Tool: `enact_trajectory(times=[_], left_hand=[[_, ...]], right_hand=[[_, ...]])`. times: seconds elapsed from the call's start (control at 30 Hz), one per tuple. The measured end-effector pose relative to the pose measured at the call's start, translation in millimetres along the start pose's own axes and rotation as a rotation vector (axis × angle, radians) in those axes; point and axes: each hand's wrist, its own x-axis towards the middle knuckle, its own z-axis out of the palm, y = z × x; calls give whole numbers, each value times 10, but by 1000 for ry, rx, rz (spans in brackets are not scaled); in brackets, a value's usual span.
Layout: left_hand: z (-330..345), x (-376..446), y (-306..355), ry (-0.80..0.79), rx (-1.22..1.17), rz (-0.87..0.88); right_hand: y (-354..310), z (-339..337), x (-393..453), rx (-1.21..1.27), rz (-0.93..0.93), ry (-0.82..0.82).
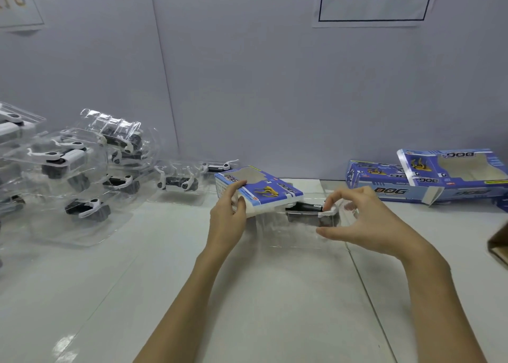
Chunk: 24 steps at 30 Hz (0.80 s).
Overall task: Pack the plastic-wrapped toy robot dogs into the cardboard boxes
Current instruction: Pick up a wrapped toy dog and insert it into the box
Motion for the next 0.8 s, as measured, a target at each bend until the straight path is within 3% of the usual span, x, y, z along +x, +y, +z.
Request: enact_trajectory(times=[0.1,0.43,0.7,0.8], left_hand=[[5,-42,-6,-32,130,59],[-62,-77,1,-151,89,54],[25,-130,-41,-156,294,89],[66,-160,-48,-153,358,97]], right_hand=[[-60,32,0,61,-11,56],[-138,422,155,65,-49,265],[-125,612,162,-101,83,102],[-123,602,125,-218,186,-60]])
